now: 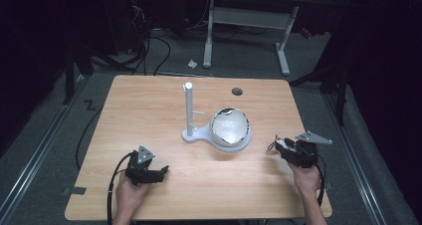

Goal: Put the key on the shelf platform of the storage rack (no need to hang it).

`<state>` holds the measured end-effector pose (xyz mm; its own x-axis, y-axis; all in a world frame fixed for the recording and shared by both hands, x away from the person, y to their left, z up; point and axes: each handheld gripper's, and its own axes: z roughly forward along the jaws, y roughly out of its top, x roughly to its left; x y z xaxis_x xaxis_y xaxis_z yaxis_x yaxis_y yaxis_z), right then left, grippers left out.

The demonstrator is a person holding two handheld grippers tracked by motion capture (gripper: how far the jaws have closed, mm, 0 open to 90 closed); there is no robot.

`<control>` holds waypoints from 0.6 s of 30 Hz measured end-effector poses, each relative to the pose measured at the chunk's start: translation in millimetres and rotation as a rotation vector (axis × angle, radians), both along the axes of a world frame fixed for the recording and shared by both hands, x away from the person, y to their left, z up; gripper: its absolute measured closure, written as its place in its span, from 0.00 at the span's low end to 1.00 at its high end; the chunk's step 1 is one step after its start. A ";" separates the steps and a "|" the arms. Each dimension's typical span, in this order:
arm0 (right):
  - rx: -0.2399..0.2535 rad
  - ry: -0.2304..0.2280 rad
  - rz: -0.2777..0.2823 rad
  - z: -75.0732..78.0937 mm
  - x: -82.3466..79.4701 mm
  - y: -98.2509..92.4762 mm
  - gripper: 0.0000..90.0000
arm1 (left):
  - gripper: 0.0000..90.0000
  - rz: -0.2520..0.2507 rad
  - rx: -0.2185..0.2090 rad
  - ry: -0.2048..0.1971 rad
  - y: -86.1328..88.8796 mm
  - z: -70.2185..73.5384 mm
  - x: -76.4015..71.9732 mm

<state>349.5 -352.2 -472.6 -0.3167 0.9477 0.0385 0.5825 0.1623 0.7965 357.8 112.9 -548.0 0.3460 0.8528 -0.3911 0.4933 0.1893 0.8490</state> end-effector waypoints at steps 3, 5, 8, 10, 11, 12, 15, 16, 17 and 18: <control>0.023 -0.015 0.006 8.3 -3.1 -2.2 0.59 | 0.19 -0.001 0.000 0.000 0.1 0.0 0.0; 0.038 -0.026 0.015 13.6 -5.4 -2.8 0.59 | 0.19 -0.001 -0.005 0.001 0.1 0.1 0.1; 0.049 -0.028 0.030 19.6 -8.3 -2.7 0.59 | 0.19 0.001 -0.006 0.000 0.0 0.0 0.3; 0.041 -0.031 0.041 22.9 -9.4 -2.0 0.59 | 0.19 0.001 -0.006 0.000 0.0 0.0 0.3; 0.036 -0.033 0.046 24.6 -9.8 -1.7 0.59 | 0.19 0.001 -0.006 0.000 0.1 0.0 0.3; 0.043 -0.034 0.047 26.6 -10.6 -0.7 0.59 | 0.19 0.001 -0.007 0.000 0.0 0.0 0.4; 0.050 -0.054 0.062 32.9 -13.0 1.3 0.59 | 0.19 0.000 -0.007 0.001 0.1 0.1 0.5; 0.055 -0.053 0.064 34.9 -13.9 2.5 0.59 | 0.19 0.001 -0.007 0.000 0.0 0.0 0.5; 0.054 -0.057 0.070 36.7 -14.3 3.7 0.59 | 0.19 0.001 -0.006 0.000 0.0 0.0 0.5; 0.052 -0.060 0.076 38.3 -14.5 4.9 0.59 | 0.19 0.001 -0.006 0.000 0.0 0.0 0.5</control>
<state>335.0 -347.4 -434.3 -0.3912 0.9179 0.0660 0.5210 0.1618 0.8381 358.2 112.9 -548.0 0.3450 0.8508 -0.3964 0.4929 0.1952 0.8479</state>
